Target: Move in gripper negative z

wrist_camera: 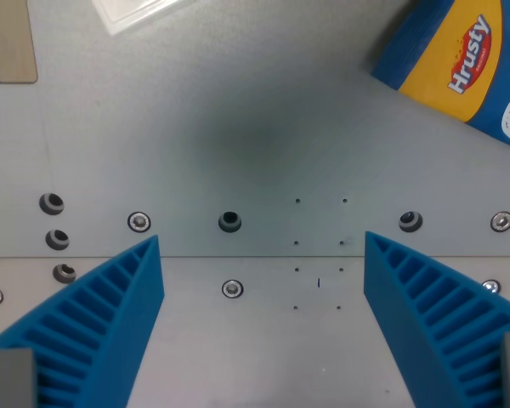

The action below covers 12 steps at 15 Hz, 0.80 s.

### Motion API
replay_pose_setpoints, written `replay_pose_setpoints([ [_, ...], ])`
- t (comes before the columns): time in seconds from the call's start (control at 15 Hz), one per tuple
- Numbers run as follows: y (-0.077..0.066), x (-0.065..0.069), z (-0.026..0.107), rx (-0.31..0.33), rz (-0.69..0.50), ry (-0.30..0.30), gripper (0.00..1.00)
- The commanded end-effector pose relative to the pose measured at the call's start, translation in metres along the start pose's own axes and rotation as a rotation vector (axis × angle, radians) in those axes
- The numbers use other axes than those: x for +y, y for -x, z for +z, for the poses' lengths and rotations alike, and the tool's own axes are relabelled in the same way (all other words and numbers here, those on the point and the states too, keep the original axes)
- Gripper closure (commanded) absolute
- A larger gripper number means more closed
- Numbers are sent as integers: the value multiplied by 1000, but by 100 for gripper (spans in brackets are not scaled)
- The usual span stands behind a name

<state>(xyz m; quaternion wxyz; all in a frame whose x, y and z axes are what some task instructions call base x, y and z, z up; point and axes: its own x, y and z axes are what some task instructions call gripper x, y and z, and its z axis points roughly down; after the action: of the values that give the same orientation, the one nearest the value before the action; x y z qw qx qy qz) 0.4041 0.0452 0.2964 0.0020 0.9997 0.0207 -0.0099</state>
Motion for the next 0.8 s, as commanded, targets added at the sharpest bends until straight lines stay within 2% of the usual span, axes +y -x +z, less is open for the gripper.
replay_pose_setpoints([
  [0.07, 0, 0, -7, 6, 0, 0, 0],
  [0.8, 0, 0, -62, 6, 0, 0, 0],
])
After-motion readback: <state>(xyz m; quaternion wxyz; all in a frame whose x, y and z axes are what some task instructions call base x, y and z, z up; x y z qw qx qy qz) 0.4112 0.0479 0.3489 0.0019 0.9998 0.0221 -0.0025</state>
